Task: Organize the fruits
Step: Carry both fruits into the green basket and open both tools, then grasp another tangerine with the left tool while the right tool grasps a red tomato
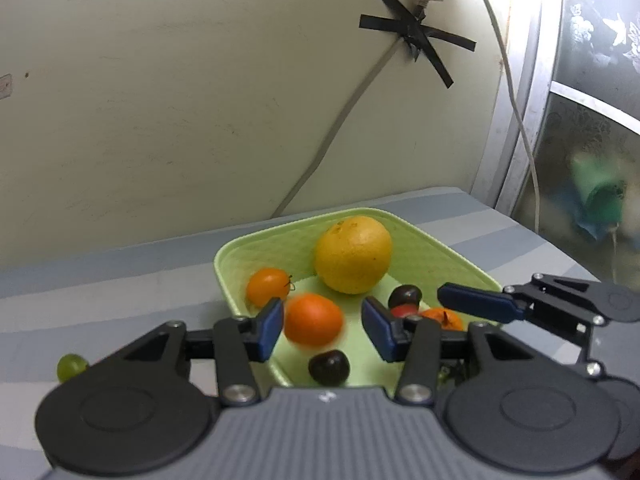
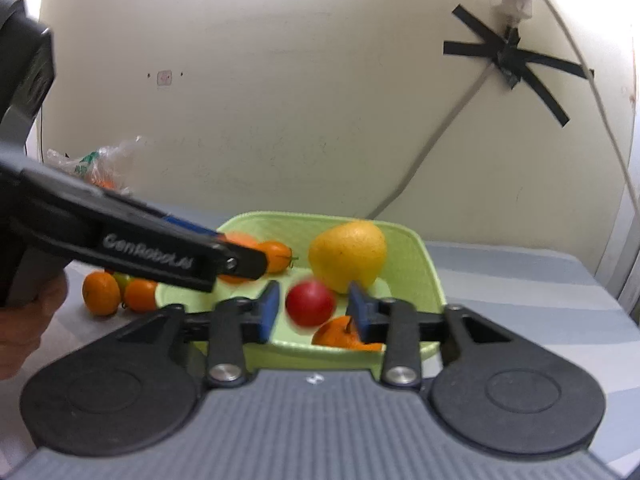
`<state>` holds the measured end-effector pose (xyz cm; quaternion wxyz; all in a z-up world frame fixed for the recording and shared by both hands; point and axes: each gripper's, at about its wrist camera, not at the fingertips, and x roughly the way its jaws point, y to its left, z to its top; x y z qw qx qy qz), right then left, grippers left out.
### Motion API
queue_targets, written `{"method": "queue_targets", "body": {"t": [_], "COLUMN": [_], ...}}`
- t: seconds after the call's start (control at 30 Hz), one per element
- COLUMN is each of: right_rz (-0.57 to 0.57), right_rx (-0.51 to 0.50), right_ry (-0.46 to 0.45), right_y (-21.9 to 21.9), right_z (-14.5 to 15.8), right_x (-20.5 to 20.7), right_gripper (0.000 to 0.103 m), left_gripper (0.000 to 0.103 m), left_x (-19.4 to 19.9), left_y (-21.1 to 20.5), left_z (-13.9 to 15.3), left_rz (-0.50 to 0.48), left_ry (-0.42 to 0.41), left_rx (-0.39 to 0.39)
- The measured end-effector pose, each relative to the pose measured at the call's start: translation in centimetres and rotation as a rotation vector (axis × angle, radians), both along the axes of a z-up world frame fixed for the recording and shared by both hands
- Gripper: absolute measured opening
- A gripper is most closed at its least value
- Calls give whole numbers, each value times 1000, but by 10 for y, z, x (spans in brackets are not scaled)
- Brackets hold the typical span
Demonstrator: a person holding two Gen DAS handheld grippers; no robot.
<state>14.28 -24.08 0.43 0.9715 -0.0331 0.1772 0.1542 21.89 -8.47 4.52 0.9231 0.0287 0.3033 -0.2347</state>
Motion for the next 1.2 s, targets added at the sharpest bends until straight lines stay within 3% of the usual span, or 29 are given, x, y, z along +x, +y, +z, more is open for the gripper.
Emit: {"method": "queue_targets", "body": {"t": [0.17,0.4,0.6,0.77,0.83,0.97,1.03,1.1,1.13,1.17,1.2], "right_rz": [-7,19,133,203,209,192,183,189,196,205,206], "right_rx": [4,91,84,25,3,-39,-53,-65,-68,-69,-72], "right_ry": [-15,-97,-82,-45,-9,57,94,129,141,152,157], "right_y": [0,-3,24,51,55,60,61,64,66,67,69], "right_z": [2,14,20,11,6,-5,-9,-11,-13,-13,-14], "right_x": [-1,-20,-34,-52,-55,-56,-52,-47,-46,-45,-46], "right_gripper": [45,45,44,44,44,45,45,45,44,32,32], "left_gripper": [47,46,46,51,56,57,55,37,37,36,36], "left_x": [-7,-39,-55,-70,-70,-66,-61,-56,-58,-61,-67], "left_y": [32,126,181,171,154,125,117,114,114,116,118], "left_z": [16,25,0,-10,-12,-22,-30,-37,-38,-38,-38], "left_rz": [33,225,298,211,162,115,127,141,139,145,148], "left_ry": [-33,-94,-4,-5,-13,-27,-8,22,21,20,19], "left_rx": [-53,-105,-181,-197,-165,-74,-44,-22,-43,-47,-46]}}
